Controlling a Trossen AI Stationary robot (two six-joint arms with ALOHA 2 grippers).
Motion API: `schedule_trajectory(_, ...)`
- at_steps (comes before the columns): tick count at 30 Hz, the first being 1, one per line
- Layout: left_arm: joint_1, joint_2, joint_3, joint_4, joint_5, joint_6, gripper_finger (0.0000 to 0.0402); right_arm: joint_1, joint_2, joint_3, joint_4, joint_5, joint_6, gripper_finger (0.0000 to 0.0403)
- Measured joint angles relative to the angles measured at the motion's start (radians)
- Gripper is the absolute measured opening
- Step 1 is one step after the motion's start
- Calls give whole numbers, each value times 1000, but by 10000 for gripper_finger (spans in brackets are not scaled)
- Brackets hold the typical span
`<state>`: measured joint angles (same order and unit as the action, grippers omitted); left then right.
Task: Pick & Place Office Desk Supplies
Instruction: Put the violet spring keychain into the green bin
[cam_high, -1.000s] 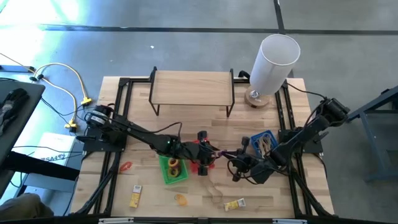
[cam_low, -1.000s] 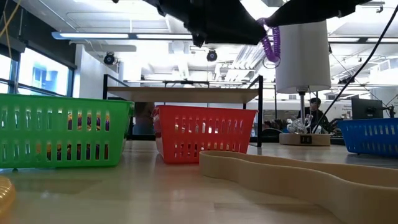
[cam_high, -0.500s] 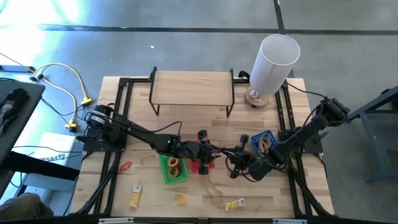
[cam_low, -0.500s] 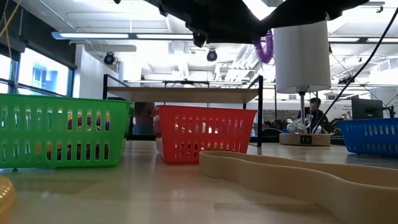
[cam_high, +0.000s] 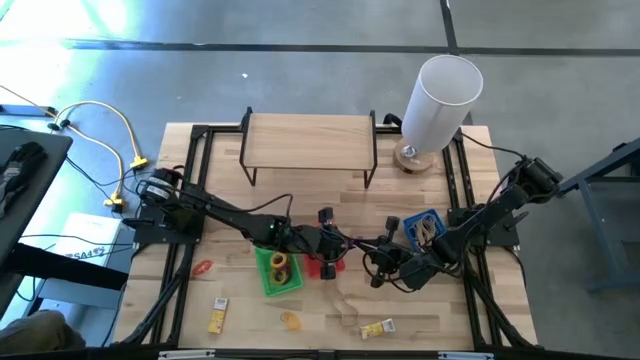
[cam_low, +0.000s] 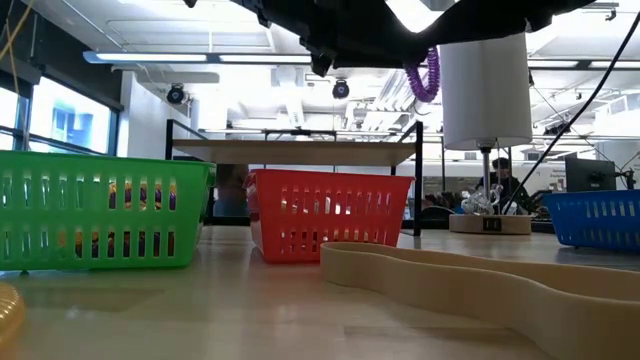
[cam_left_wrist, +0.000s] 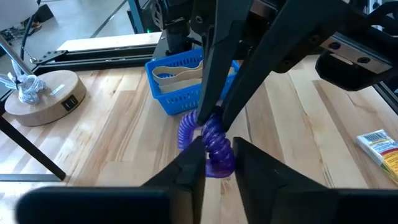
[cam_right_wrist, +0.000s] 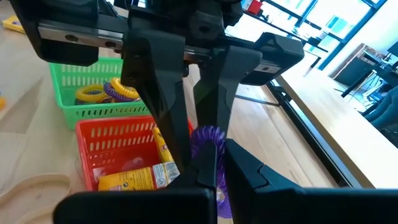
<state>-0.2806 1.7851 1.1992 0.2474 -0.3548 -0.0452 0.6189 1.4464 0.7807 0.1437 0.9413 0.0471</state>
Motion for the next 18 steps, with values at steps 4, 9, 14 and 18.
schedule_trajectory(4,0,0,0,-1,0,0,35,0,0,0,0,-4,0,4)
schedule_trajectory(9,-1,0,-1,-7,1,2,15,0,-1,0,0,-49,30,11)
schedule_trajectory(14,-9,0,-1,-4,-7,4,12,0,-1,0,-1,-62,62,44)
schedule_trajectory(18,-11,0,-1,-5,-8,4,10,2,-1,0,-6,-101,82,90)
